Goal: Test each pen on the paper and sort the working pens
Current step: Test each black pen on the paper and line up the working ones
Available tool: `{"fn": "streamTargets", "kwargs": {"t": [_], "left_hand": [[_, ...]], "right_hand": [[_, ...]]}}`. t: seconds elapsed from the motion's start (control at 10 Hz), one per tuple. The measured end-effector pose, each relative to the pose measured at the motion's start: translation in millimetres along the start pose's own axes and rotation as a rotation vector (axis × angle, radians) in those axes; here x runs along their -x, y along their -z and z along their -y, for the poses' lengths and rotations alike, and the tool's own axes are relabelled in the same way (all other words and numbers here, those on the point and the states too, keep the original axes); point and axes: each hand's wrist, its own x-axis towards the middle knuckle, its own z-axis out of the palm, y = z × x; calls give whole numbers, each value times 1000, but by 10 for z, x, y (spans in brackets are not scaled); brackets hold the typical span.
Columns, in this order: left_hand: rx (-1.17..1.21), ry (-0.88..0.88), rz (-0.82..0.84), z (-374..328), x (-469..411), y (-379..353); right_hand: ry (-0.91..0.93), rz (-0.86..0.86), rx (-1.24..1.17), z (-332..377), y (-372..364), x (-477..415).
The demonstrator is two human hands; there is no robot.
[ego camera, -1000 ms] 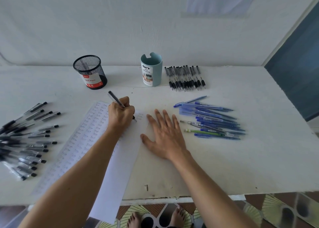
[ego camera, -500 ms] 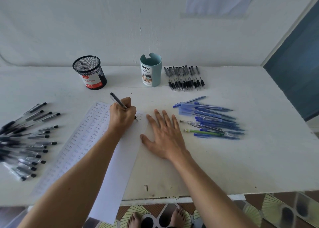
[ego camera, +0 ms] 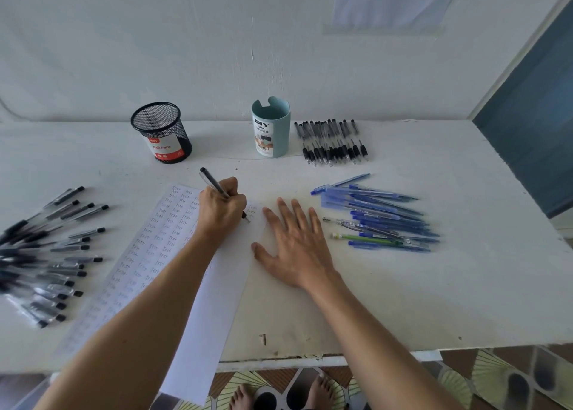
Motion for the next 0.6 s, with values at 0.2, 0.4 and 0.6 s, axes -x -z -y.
{"fn": "streamTargets", "kwargs": {"t": [0.2, 0.4, 0.6], "left_hand": [[7, -16, -15, -8, 11, -8], [240, 89, -40, 5, -42, 74], [405, 149, -66, 38, -109, 111]], "right_hand": [[-7, -11, -3, 16, 12, 10], [-7, -6, -9, 10, 32, 14], [-6, 5, -5, 12, 55, 17]]}}
